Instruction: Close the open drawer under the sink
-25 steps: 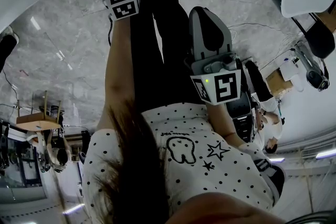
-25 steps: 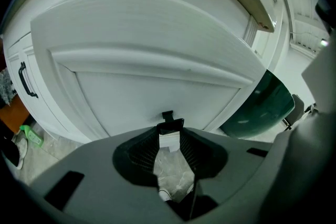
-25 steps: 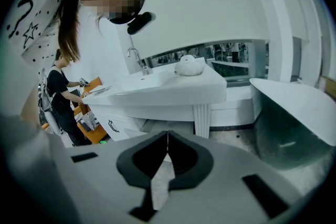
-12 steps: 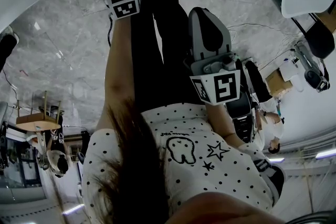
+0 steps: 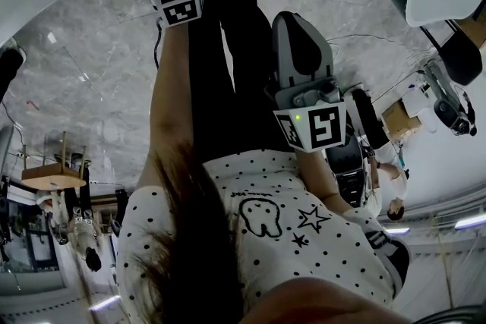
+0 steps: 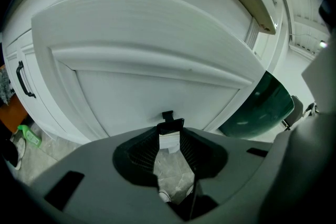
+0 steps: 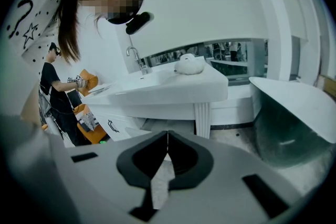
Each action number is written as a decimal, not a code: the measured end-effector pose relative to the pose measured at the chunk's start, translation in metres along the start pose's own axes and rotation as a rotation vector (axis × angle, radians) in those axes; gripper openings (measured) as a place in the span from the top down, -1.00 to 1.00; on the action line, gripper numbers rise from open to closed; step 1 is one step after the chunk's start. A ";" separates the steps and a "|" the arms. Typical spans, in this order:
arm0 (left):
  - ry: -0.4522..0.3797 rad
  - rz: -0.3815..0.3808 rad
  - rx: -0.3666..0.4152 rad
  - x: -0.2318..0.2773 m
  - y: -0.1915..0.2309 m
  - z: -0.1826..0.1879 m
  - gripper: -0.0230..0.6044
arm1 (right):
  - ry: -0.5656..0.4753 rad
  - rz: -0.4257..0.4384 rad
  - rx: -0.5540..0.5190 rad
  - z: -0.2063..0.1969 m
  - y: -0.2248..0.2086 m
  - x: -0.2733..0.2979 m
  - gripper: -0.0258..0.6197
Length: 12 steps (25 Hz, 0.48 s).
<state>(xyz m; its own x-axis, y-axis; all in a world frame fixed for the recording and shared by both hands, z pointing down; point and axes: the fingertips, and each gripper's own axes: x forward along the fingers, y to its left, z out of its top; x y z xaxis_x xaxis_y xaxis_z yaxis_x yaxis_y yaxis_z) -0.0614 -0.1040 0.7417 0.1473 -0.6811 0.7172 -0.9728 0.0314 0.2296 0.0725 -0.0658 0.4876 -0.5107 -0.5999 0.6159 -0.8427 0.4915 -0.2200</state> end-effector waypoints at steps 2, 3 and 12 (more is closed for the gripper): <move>-0.001 -0.001 0.000 0.001 0.001 0.000 0.55 | 0.001 0.001 0.000 0.000 0.001 0.001 0.87; -0.001 -0.002 0.000 0.001 0.001 0.001 0.55 | 0.001 0.001 0.000 0.000 0.001 0.001 0.87; -0.012 -0.002 0.004 0.005 0.001 0.007 0.55 | 0.004 0.004 0.000 -0.001 0.001 0.000 0.87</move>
<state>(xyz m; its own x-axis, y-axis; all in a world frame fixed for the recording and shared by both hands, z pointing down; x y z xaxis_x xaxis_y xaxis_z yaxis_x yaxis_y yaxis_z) -0.0625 -0.1124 0.7406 0.1471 -0.6897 0.7090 -0.9733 0.0268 0.2281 0.0717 -0.0648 0.4885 -0.5136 -0.5956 0.6176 -0.8405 0.4939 -0.2227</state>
